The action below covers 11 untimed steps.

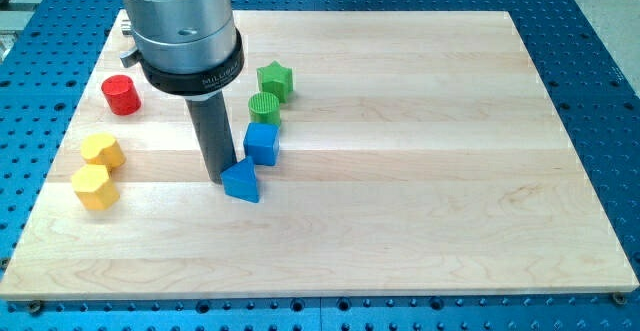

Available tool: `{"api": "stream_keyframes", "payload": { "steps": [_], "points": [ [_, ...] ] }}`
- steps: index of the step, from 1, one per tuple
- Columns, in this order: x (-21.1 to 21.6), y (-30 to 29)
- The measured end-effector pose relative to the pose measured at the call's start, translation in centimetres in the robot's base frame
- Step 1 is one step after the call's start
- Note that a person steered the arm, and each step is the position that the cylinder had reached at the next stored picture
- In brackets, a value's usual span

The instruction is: Move the red circle near to the yellow heart

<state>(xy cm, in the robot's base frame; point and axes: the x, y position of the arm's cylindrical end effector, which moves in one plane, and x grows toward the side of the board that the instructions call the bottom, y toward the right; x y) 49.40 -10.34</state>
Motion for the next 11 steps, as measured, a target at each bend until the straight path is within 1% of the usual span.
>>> {"api": "stream_keyframes", "payload": {
  "steps": [1, 2, 3, 5, 6, 7, 8, 9, 10, 11],
  "points": [
    [0.0, 0.1],
    [-0.1, -1.1],
    [-3.6, -4.7],
    [-14.2, -4.8],
    [-17.9, -7.6],
    [-18.0, -12.6],
    [-15.5, -14.4],
    [-14.0, -14.2],
    [-11.6, -13.8],
    [-11.0, -13.7]
  ]
}}
